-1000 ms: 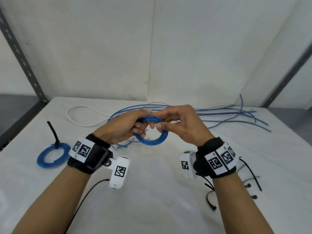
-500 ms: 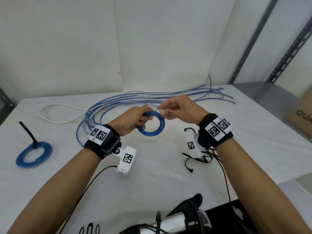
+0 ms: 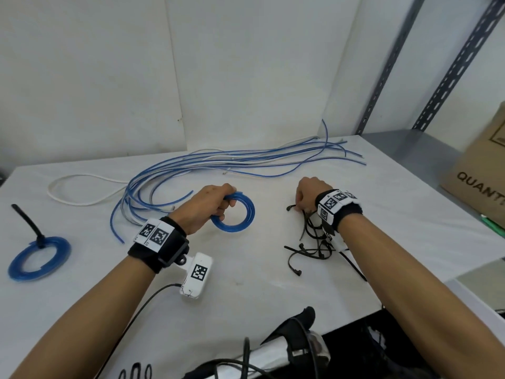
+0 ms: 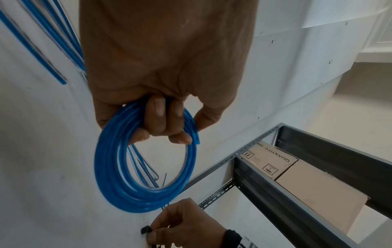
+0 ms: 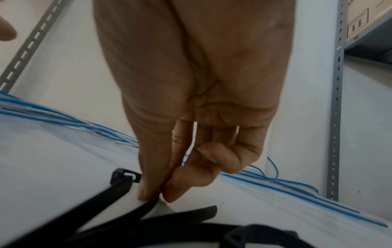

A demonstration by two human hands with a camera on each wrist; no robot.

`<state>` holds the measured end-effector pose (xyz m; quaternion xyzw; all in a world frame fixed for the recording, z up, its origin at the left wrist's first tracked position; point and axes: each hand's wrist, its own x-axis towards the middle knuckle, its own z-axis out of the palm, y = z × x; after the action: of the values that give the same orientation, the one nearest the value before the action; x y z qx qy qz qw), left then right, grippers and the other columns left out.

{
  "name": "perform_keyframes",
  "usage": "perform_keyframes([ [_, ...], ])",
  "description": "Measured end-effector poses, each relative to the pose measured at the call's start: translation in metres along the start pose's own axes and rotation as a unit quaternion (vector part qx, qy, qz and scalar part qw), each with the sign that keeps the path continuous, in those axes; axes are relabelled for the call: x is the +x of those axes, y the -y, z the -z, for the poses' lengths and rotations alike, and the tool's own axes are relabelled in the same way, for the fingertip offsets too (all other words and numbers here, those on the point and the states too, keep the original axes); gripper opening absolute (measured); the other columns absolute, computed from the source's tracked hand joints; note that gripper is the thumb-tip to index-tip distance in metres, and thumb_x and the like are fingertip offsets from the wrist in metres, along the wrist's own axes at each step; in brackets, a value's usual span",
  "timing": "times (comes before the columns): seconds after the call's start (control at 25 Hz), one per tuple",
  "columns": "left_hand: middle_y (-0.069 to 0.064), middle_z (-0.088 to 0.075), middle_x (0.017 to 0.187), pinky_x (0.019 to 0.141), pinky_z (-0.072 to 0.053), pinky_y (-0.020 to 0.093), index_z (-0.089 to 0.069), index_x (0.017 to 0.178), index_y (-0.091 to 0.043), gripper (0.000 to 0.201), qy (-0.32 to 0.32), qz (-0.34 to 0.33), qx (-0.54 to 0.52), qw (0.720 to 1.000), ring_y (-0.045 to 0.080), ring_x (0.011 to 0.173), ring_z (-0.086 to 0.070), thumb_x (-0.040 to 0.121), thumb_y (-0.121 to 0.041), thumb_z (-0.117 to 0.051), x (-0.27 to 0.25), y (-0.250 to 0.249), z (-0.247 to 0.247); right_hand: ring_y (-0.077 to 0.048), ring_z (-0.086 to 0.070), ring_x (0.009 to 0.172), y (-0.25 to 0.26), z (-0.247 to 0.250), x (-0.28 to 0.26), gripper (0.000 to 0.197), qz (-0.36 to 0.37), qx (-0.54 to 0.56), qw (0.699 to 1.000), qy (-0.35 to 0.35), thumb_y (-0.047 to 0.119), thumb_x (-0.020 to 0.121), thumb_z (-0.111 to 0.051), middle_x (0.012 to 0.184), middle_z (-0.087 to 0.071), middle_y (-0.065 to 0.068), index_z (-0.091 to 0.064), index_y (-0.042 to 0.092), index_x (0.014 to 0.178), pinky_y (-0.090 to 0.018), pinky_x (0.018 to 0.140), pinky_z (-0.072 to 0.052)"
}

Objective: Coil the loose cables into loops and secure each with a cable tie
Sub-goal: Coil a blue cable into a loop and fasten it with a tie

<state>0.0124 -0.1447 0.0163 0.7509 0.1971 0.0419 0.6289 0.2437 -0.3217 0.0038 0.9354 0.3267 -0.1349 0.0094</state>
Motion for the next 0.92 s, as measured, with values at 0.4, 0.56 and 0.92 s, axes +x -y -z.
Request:
perform_keyframes([
  [0.4,-0.008,-0.030,0.054,0.065,-0.036,0.034,-0.057,0.074,-0.011,0.038,-0.164,-0.042,-0.135,0.976,0.011,0.048,-0.027,0.106,-0.027,-0.042,0.007,0.004,0.051,-0.023,-0.070,0.056,0.113,0.042,-0.022,0.018,0.236,0.484,0.835,-0.118,-0.002,0.090,-0.069,0.078,-0.071,-0.014,-0.057,0.009,0.094,-0.027,0.052,-0.052],
  [0.56,-0.005,-0.032,0.056,0.061,-0.035,0.032,-0.055,0.078,-0.011,0.032,-0.262,-0.060,-0.191,0.944,0.009,0.044,-0.027,0.105,-0.023,-0.042,0.000,0.001,0.081,-0.019,-0.073,0.072,0.169,0.031,-0.032,0.018,0.338,0.581,0.740,-0.012,-0.007,0.098,-0.056,0.095,-0.072,-0.016,-0.067,-0.004,0.113,-0.026,0.072,-0.058],
  [0.92,0.012,-0.044,0.070,0.070,-0.038,0.039,-0.064,0.078,-0.008,0.035,-0.302,-0.102,-0.111,0.941,0.015,0.056,-0.040,0.102,-0.028,-0.047,-0.009,0.003,0.112,-0.008,-0.062,0.073,0.218,0.007,-0.012,0.010,0.378,0.493,0.771,-0.136,0.019,0.091,-0.075,0.087,-0.069,-0.001,-0.076,0.009,0.095,-0.027,0.059,-0.051],
])
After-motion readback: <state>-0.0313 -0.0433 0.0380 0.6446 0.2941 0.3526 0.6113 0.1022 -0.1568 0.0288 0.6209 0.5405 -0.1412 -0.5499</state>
